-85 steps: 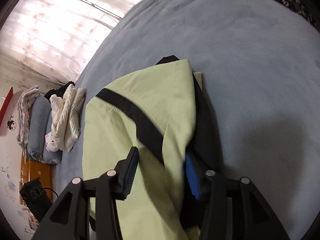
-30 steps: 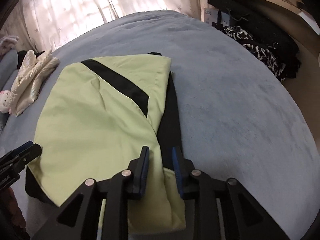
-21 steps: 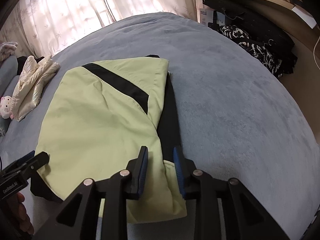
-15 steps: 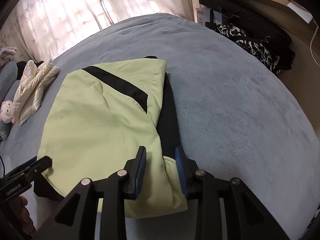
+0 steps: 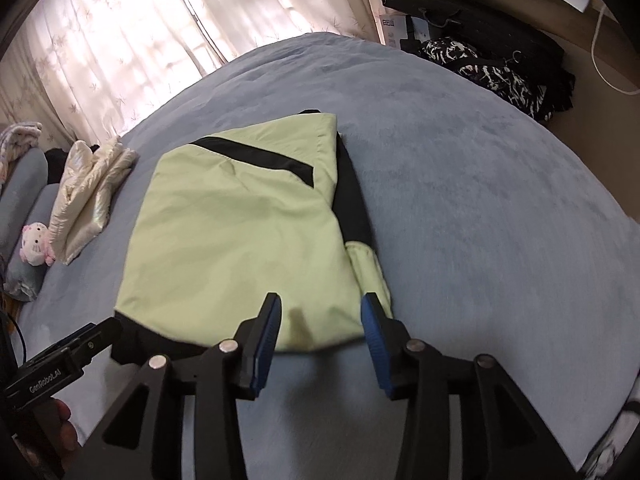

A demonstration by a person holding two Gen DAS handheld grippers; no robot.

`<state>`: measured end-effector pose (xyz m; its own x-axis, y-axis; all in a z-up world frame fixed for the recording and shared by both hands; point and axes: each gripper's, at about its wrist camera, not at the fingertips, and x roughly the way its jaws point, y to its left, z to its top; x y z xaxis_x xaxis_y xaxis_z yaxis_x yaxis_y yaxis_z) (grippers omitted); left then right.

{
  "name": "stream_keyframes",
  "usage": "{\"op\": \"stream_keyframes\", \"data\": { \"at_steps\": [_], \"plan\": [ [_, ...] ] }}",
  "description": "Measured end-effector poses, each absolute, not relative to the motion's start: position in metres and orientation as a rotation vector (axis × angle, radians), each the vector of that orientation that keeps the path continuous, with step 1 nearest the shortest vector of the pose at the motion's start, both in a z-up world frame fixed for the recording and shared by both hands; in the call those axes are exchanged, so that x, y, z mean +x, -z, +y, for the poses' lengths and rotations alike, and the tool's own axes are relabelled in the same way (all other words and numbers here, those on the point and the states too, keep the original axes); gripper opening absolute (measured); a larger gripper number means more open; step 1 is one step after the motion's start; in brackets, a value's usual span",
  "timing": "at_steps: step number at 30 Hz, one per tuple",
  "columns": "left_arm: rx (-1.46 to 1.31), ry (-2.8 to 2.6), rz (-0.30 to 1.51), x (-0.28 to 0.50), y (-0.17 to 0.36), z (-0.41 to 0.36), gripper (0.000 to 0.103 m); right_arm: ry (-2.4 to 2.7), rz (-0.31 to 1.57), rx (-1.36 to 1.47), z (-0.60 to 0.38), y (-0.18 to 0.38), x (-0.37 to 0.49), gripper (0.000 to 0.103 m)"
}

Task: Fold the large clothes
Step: 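Press the folded bundle flat with both tools and open them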

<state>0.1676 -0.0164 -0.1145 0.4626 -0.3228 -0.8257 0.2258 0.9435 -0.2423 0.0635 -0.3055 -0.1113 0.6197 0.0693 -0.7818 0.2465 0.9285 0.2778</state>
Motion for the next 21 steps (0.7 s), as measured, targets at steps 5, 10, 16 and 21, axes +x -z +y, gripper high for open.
{"op": "stream_keyframes", "data": {
  "at_steps": [5, 10, 16, 21],
  "plan": [
    [-0.134, 0.349, 1.027, 0.157, 0.103, -0.007, 0.077, 0.066, 0.911, 0.383, -0.295, 0.106, 0.056, 0.042],
    [-0.134, 0.356, 1.023, 0.154, 0.095, -0.003, 0.077, 0.03, 0.917, 0.344, -0.283, 0.093, 0.055, 0.051],
    [-0.153, 0.399, 1.049, 0.156, 0.093, 0.003, 0.087, 0.001, 0.914, 0.279, -0.287, 0.068, 0.06, 0.064],
    [-0.213, 0.425, 1.084, 0.168, 0.097, 0.016, 0.088, -0.017, 0.932, 0.357, -0.311, 0.06, 0.071, 0.068]
  ]
}}
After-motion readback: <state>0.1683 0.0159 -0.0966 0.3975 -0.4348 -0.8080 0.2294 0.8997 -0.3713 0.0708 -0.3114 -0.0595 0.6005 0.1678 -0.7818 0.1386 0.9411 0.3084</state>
